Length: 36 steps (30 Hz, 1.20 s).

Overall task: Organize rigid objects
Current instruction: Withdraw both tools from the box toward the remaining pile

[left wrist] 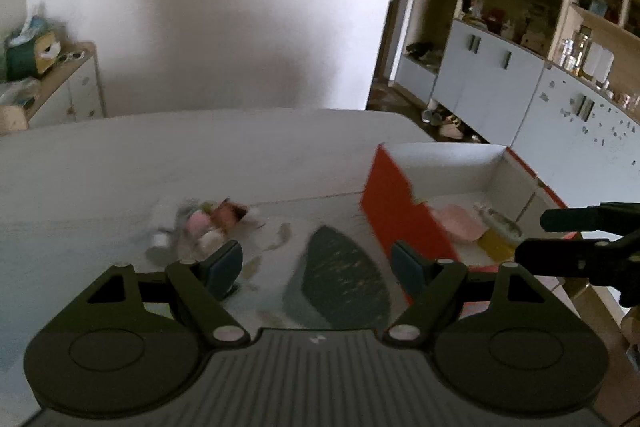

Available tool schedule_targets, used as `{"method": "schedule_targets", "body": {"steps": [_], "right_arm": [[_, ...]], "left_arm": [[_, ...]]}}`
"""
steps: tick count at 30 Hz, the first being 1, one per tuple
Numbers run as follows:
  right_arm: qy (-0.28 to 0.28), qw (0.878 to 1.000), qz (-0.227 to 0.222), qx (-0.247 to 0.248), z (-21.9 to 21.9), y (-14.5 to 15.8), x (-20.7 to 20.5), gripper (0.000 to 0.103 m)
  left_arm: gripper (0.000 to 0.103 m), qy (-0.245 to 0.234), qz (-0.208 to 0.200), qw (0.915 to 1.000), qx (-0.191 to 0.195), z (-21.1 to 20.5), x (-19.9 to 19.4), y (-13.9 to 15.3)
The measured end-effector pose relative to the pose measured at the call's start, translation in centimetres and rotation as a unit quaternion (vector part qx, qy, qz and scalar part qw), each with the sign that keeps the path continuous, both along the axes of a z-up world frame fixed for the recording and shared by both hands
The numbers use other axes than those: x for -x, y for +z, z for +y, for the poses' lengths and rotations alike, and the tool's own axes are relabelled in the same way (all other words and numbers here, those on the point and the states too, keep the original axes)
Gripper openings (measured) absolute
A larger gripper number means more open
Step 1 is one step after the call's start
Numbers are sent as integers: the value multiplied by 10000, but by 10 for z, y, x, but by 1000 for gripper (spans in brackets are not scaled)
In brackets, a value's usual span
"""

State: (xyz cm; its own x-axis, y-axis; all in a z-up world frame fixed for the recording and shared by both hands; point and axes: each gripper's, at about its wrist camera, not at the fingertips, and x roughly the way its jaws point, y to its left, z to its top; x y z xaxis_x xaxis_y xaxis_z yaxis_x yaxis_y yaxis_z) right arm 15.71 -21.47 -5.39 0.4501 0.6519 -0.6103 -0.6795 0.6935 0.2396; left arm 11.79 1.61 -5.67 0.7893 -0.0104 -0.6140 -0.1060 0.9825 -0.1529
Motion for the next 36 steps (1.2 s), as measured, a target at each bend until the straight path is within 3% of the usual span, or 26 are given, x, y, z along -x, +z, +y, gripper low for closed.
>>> {"method": "schedule_targets", "body": {"steps": [9, 18, 36], "right_arm": [[338, 9992, -22, 199, 54, -9, 16, 102], [341, 9979, 274, 484, 103, -37, 0, 101], [374, 9909, 485, 1199, 166, -90, -39, 89]], "left_arm": [[81, 300, 73, 9995, -46, 51, 20, -27], [81, 824, 339, 9960, -2, 95, 23, -68], [81, 672, 855, 9938, -216, 120, 8, -132]]}}
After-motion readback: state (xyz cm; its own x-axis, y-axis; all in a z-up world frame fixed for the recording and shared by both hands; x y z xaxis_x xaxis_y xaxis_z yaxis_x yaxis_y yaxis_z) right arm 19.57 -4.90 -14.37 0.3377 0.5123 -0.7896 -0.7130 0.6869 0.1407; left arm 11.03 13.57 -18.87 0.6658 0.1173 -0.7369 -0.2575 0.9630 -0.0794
